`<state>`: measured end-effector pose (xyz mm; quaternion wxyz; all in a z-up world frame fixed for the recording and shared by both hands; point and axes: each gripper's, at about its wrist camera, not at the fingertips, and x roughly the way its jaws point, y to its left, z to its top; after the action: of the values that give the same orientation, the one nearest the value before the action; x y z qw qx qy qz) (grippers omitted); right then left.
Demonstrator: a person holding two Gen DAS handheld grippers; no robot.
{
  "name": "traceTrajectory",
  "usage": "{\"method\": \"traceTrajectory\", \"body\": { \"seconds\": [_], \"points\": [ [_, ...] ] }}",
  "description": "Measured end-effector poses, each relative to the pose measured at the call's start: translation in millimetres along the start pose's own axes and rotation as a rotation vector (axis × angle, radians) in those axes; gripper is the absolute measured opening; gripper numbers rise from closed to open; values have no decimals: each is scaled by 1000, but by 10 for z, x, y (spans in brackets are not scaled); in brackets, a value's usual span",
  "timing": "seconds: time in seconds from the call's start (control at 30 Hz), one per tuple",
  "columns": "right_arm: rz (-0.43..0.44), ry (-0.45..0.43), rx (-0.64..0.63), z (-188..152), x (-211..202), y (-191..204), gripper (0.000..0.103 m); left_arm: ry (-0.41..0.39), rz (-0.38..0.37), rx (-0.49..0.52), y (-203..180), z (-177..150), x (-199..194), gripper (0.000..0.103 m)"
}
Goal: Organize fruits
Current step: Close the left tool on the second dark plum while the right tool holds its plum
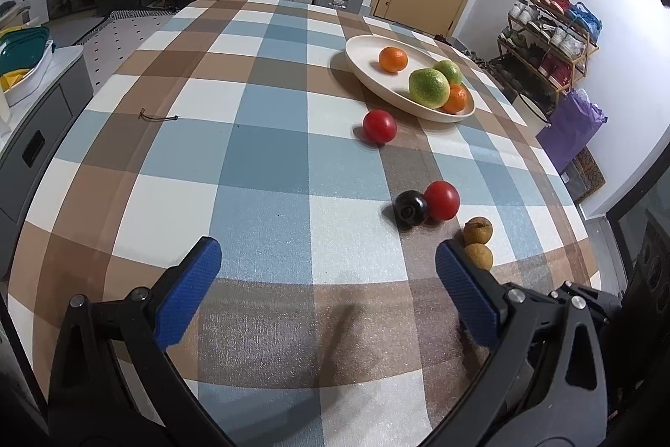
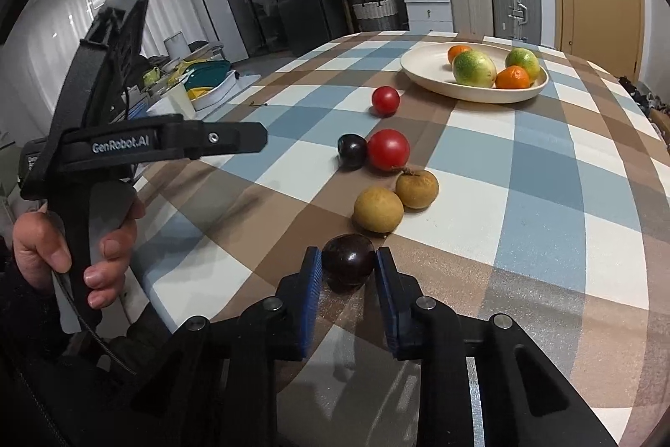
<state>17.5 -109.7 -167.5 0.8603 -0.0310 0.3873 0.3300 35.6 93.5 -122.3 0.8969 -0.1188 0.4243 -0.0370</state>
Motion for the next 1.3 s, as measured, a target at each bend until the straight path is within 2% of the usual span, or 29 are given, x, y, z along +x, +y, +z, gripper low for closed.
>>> {"method": "traceTrajectory", "body": {
  "seconds": [0.3, 0.67, 0.77, 0.93, 1.0, 1.1, 1.17, 1.2, 1.27, 1.3],
  "points": [
    [20, -46, 29, 74, -131, -104, 26, 23, -11, 79, -168, 68, 70, 102],
    [41, -81, 74, 61, -220, -298, 26, 106, -17, 179, -376, 199, 573, 102],
    [45, -89, 83, 42, -227, -347, 26, 111, 15, 211, -407, 225, 681, 102],
    [60, -89, 113, 0, -199, -445, 26, 118, -1, 224, -425, 297, 774, 100],
    [65, -91, 120, -8, -196, -475, 26, 118, 1, 230, -433, 314, 793, 92],
    [68, -90, 130, -31, -171, -512, 26, 118, -41, 229, -448, 346, 800, 78],
    [76, -85, 148, -53, -146, -548, 26, 121, -74, 246, -489, 366, 790, 59],
    [78, -85, 153, -62, -144, -559, 26, 123, -93, 252, -503, 369, 781, 54],
    [78, -87, 155, -69, -151, -571, 26, 140, -142, 263, -543, 377, 772, 33],
    [78, -89, 155, -71, -157, -575, 26, 141, -154, 268, -565, 372, 762, 29]
  ]
}}
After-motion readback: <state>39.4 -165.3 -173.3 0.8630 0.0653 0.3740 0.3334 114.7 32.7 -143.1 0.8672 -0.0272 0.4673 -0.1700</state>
